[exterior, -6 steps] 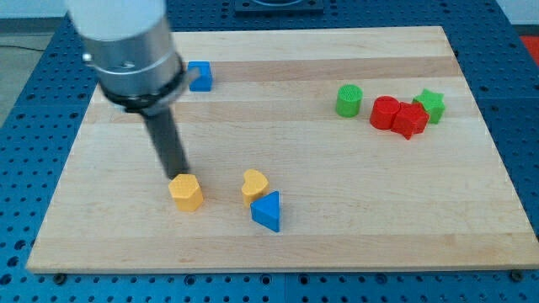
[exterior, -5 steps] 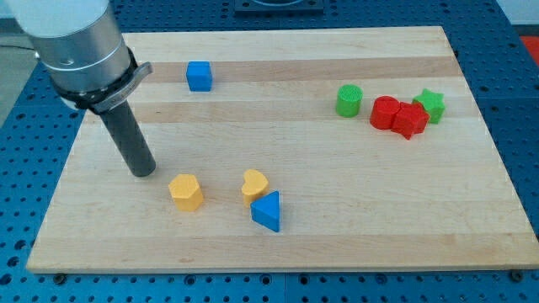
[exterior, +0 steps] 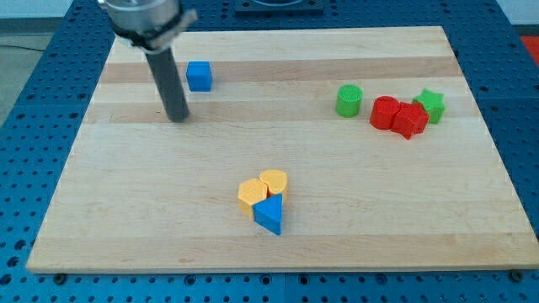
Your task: Push the blue cube into the top of the yellow heart
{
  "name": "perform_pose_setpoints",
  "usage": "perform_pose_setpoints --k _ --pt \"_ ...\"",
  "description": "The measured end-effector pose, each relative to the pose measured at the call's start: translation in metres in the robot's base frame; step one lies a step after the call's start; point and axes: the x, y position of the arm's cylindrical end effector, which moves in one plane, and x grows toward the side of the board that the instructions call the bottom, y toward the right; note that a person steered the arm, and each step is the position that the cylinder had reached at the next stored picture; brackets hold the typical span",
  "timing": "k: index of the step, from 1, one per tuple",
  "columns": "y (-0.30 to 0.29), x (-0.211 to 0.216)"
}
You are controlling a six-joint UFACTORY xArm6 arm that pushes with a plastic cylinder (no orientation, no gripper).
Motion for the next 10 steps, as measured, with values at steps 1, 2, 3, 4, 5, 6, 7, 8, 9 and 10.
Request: perform_pose_setpoints --k 1,2,3,4,5,6,7,8,9,10 --pt "-0.029 -0.063" --pt "0.013 -0.083" --pt "0.072 -0.057" --pt "0.092 -0.017" --pt "0.114 0.017" --pt "0.126 -0.01" --pt "0.153 0.01" --pt "0.161 0.056" --pt "0.161 0.1" --pt "0.161 0.117"
